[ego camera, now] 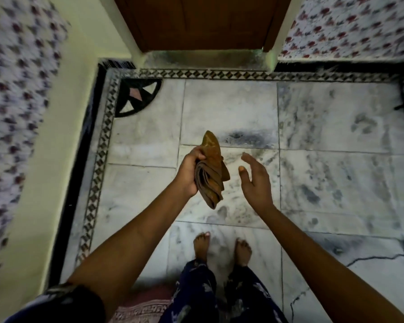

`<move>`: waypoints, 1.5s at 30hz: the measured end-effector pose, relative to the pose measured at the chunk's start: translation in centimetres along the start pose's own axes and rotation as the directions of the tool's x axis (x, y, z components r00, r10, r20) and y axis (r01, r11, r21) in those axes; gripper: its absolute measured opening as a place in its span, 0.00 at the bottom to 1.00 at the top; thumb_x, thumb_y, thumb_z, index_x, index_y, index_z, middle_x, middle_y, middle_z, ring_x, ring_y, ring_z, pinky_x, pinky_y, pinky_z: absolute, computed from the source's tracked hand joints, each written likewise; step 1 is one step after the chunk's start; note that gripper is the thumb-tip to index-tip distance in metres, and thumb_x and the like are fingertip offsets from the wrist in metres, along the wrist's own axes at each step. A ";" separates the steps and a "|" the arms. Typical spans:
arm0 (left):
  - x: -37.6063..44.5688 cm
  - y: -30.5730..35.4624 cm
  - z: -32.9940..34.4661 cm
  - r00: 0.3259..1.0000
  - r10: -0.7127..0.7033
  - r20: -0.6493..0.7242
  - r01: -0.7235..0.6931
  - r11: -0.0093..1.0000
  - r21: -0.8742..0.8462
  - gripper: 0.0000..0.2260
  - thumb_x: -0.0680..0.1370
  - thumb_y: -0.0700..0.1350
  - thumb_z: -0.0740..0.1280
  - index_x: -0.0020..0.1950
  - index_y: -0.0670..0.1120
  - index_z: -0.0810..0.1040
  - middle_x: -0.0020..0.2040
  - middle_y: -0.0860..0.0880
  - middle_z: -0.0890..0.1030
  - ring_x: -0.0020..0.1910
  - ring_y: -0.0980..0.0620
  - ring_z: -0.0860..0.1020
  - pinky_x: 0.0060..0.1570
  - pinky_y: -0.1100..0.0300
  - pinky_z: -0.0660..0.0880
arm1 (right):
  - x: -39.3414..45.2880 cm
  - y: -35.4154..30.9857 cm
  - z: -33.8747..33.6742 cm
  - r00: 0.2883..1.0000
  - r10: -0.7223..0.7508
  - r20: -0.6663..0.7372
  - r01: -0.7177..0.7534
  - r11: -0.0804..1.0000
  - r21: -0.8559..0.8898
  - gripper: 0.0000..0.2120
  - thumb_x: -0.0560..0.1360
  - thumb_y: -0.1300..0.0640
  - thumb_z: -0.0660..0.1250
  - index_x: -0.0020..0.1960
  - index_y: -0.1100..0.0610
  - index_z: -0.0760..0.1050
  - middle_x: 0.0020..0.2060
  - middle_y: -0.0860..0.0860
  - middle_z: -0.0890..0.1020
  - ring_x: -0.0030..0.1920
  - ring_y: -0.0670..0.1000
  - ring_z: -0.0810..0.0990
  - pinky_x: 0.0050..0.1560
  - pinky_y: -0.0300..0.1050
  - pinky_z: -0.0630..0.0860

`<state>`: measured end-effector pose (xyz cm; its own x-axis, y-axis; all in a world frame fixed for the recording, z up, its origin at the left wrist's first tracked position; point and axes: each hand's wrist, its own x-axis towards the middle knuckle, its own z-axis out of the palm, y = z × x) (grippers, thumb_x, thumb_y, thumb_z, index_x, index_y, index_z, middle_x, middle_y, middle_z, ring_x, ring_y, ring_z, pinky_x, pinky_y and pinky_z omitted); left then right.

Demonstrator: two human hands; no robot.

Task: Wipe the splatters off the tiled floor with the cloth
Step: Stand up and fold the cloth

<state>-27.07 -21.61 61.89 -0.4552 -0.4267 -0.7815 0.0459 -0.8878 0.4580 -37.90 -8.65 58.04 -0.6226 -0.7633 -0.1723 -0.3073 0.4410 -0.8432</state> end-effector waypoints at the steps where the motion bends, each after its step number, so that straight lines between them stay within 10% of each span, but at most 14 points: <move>1: -2.5 0.3 0.7 1.000 0.007 -0.004 -0.007 1.000 -0.022 0.14 0.75 0.37 0.50 0.48 0.41 0.75 0.49 0.38 0.76 0.49 0.41 0.75 0.57 0.50 0.70 | -1.0 -1.7 -1.0 1.000 -0.009 0.020 0.009 1.000 0.001 0.21 0.77 0.53 0.56 0.66 0.61 0.71 0.63 0.56 0.76 0.65 0.55 0.72 0.63 0.39 0.63; 6: -12.9 1.5 3.7 0.995 0.102 -0.004 -0.102 0.991 -0.083 0.16 0.72 0.37 0.51 0.55 0.39 0.73 0.58 0.34 0.74 0.54 0.38 0.74 0.61 0.46 0.69 | -5.4 -9.5 -6.5 0.974 0.107 0.201 -0.129 0.987 0.100 0.15 0.81 0.55 0.57 0.65 0.57 0.73 0.61 0.54 0.78 0.63 0.53 0.74 0.61 0.42 0.67; 11: -20.1 2.2 7.7 0.960 0.273 0.056 -0.269 0.960 -0.075 0.14 0.73 0.34 0.49 0.41 0.42 0.73 0.48 0.37 0.77 0.48 0.39 0.76 0.55 0.48 0.72 | -8.3 -15.5 -10.1 0.915 0.207 0.346 -0.338 0.861 0.380 0.16 0.80 0.48 0.57 0.55 0.58 0.77 0.55 0.56 0.81 0.55 0.54 0.79 0.57 0.49 0.74; 15: -23.4 3.6 10.3 0.920 0.390 0.043 -0.392 0.920 0.021 0.12 0.72 0.32 0.50 0.43 0.42 0.70 0.42 0.41 0.76 0.40 0.42 0.75 0.43 0.52 0.75 | -8.2 -19.8 -12.7 0.903 0.129 0.410 -0.320 0.840 0.439 0.17 0.79 0.48 0.59 0.52 0.60 0.78 0.44 0.56 0.82 0.42 0.53 0.79 0.38 0.42 0.76; 25: -27.9 7.3 13.0 0.844 0.510 0.166 -0.533 0.834 0.147 0.09 0.73 0.33 0.51 0.40 0.41 0.69 0.36 0.43 0.74 0.36 0.46 0.75 0.39 0.56 0.73 | -6.4 -25.8 -17.0 0.912 0.041 0.407 -0.293 0.759 0.582 0.07 0.76 0.63 0.64 0.52 0.62 0.78 0.42 0.55 0.82 0.44 0.52 0.79 0.44 0.44 0.76; 31: -30.0 9.7 12.7 0.812 0.524 0.258 -0.547 0.529 0.649 0.02 0.74 0.41 0.67 0.46 0.43 0.77 0.44 0.44 0.79 0.46 0.47 0.77 0.43 0.58 0.74 | -6.8 -27.4 -16.3 0.953 0.160 0.259 -0.287 0.754 0.590 0.08 0.78 0.63 0.60 0.51 0.58 0.78 0.44 0.55 0.81 0.46 0.55 0.78 0.41 0.46 0.74; 34: -30.9 11.9 11.0 0.847 0.466 0.256 -0.436 0.333 0.836 0.16 0.70 0.51 0.74 0.51 0.43 0.78 0.48 0.45 0.81 0.48 0.49 0.80 0.46 0.58 0.77 | -7.1 -27.4 -15.4 0.959 0.238 0.155 -0.281 0.723 0.631 0.08 0.78 0.63 0.59 0.51 0.58 0.77 0.45 0.54 0.80 0.49 0.55 0.77 0.47 0.48 0.73; 41: -32.2 15.1 7.5 0.832 0.435 0.344 -0.413 0.074 0.908 0.15 0.69 0.50 0.75 0.50 0.47 0.76 0.52 0.45 0.79 0.54 0.46 0.78 0.56 0.50 0.76 | -7.9 -29.1 -12.4 0.965 0.257 0.041 -0.231 0.772 0.592 0.08 0.80 0.63 0.57 0.50 0.57 0.74 0.50 0.54 0.78 0.51 0.53 0.74 0.50 0.46 0.72; 45: -33.0 16.7 7.3 0.817 0.371 0.443 -0.404 -0.181 0.897 0.10 0.70 0.50 0.73 0.42 0.50 0.73 0.48 0.48 0.77 0.51 0.47 0.77 0.53 0.52 0.76 | -8.5 -29.6 -10.6 0.982 0.169 0.084 -0.189 0.868 0.460 0.19 0.79 0.60 0.61 0.69 0.56 0.64 0.65 0.57 0.71 0.63 0.57 0.70 0.58 0.49 0.69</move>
<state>-17.74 -21.11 98.41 -0.7483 -0.6010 -0.2808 -0.6217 0.4878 0.6128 -31.08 -10.20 89.85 -0.6033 -0.7144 -0.3546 0.1819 0.3097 -0.9333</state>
